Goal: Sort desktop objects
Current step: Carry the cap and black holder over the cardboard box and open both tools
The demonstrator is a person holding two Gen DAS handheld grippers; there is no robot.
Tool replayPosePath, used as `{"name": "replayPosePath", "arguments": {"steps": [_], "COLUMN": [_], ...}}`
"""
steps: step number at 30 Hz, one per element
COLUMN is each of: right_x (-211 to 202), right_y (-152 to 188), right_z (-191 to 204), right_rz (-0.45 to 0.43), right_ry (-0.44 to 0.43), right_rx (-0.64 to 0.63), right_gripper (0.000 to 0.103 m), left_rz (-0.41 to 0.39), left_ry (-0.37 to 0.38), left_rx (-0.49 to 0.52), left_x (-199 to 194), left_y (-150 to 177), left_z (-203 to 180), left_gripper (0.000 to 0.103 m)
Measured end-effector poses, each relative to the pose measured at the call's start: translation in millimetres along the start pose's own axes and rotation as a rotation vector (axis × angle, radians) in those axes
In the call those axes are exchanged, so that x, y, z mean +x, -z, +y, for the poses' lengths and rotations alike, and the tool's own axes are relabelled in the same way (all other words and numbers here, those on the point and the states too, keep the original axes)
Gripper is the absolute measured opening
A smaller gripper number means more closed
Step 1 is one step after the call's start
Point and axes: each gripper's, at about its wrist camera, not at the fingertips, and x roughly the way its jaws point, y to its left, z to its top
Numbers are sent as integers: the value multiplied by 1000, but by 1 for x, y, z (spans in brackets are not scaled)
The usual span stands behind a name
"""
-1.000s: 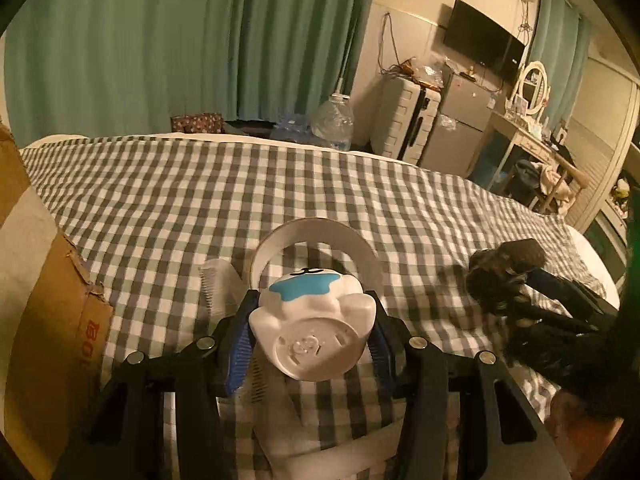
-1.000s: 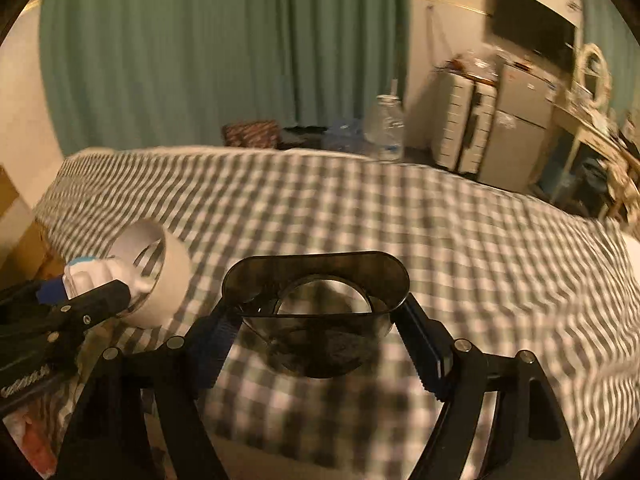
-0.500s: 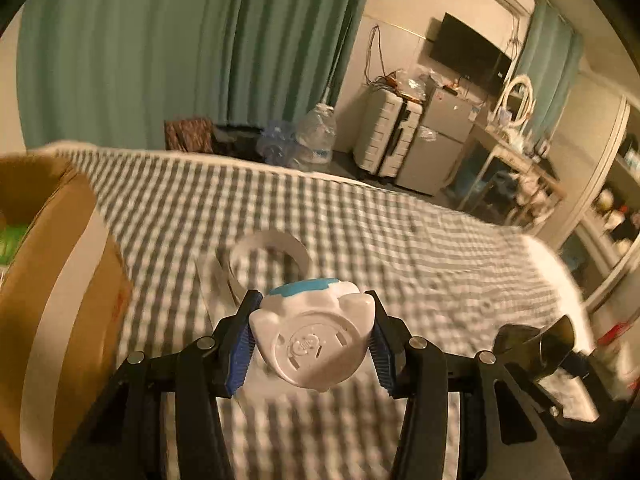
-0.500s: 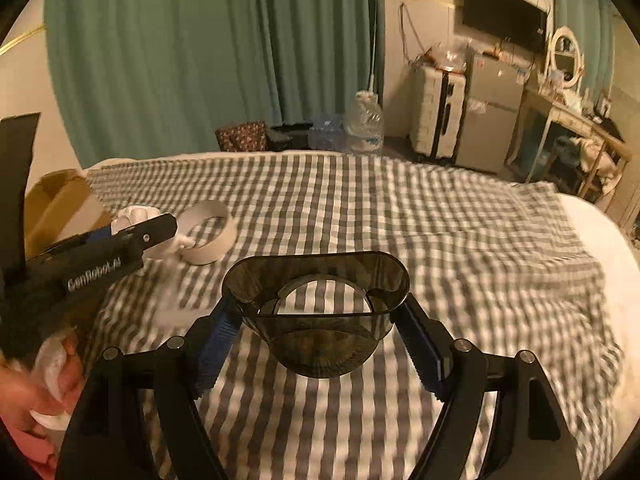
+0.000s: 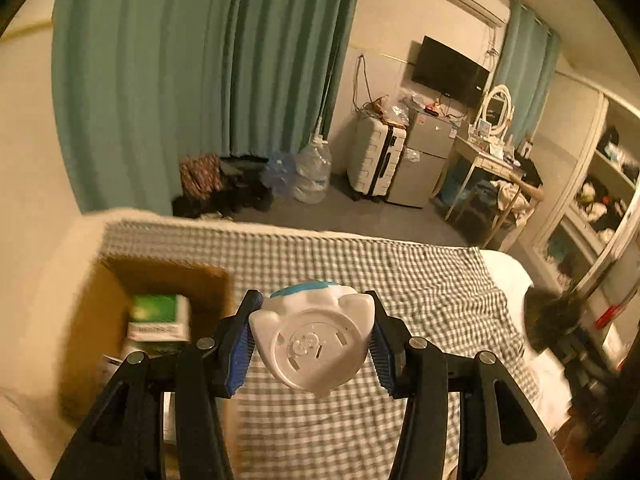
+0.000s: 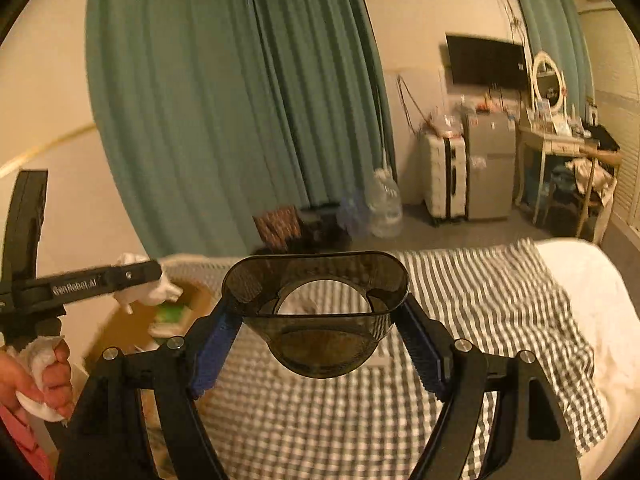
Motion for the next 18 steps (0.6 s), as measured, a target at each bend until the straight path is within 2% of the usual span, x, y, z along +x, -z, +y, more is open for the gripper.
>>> {"name": "replayPosePath", "arguments": {"steps": [4, 6, 7, 8, 10, 12, 18], "right_x": [-29, -32, -28, -28, -13, 2, 70], "right_y": [-17, -20, -19, -19, -15, -6, 29], "right_z": [41, 63, 86, 86, 110, 132, 186], "right_rz": [-55, -65, -58, -58, -21, 25, 180], "right_ry": [-73, -128, -196, -196, -268, -301, -339], "right_rx": [1, -7, -21, -21, -31, -57, -127], "right_gripper": [78, 78, 78, 78, 78, 78, 78], "left_rz": [-41, -44, -42, -40, -33, -11, 97], "left_ry": [-87, -98, -101, -114, -149, -173, -253], "left_rx": [28, -2, -15, -26, -37, -52, -51], "left_x": [-40, -49, -51, -50, -42, -29, 23], "left_y": [-2, 3, 8, 14, 27, 40, 84], "left_z": [28, 45, 55, 65, 81, 97, 146], "left_gripper": [52, 52, 52, 52, 52, 52, 52]}}
